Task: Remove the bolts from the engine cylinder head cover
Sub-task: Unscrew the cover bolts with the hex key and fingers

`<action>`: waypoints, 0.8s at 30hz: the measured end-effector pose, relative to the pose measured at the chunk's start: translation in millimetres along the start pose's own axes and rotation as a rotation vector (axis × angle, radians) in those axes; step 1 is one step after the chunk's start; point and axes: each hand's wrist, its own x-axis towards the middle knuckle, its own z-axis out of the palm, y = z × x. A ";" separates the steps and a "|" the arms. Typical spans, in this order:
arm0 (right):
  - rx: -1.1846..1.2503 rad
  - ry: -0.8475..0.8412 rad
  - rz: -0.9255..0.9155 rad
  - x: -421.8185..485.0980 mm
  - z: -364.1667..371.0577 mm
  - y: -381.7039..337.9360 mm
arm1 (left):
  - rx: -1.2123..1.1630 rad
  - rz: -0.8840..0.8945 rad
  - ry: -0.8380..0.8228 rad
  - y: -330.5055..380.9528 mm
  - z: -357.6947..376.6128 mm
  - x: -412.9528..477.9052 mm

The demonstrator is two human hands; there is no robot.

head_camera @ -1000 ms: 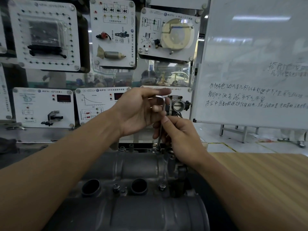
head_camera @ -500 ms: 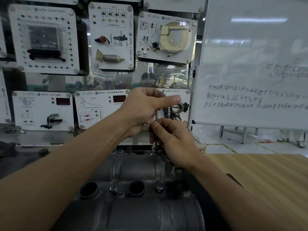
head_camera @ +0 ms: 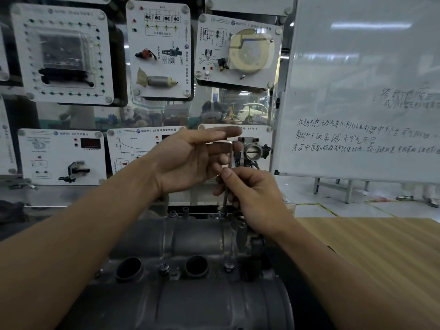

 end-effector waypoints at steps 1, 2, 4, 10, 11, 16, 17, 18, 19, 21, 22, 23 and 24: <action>0.000 0.011 -0.009 -0.1 -0.1 0.4 | 0.007 0.002 -0.031 0.4 -1.2 -0.8; 0.005 0.024 -0.016 -0.2 -0.4 0.8 | 0.024 0.002 -0.050 1.2 -1.5 -1.3; 0.013 0.045 -0.025 -0.3 -0.7 1.5 | 0.106 0.015 -0.040 1.6 1.1 -0.4; -0.055 0.031 -0.061 -2.0 -0.5 -0.6 | 0.436 0.191 0.383 -8.3 29.1 13.0; -0.061 0.022 -0.060 -2.1 -1.0 -0.2 | 0.440 0.205 0.448 -10.1 31.8 15.2; -0.040 0.019 -0.044 -2.3 -2.5 2.2 | 0.246 0.094 0.408 -6.7 29.4 15.8; -0.040 0.034 -0.044 -1.8 -2.6 2.5 | 0.164 0.067 0.358 -5.2 25.0 13.6; -0.039 0.047 -0.042 -1.1 -2.5 2.8 | 0.092 0.041 0.297 -3.9 19.8 10.9; -0.035 0.054 -0.038 -0.5 -2.4 3.0 | 0.043 0.020 0.227 -3.0 14.6 7.8; -0.034 0.058 -0.029 -0.2 -1.7 2.9 | 0.028 0.005 0.091 -1.7 5.4 2.5; -0.041 0.057 -0.027 -0.2 -1.6 3.0 | 0.041 0.008 0.041 -1.1 2.6 0.6; -0.050 0.056 -0.028 -0.5 -1.7 3.1 | 0.052 0.012 0.003 -0.7 0.8 -0.2; -0.060 0.054 -0.032 -0.9 -1.7 2.9 | 0.060 0.014 -0.031 0.0 0.0 -0.9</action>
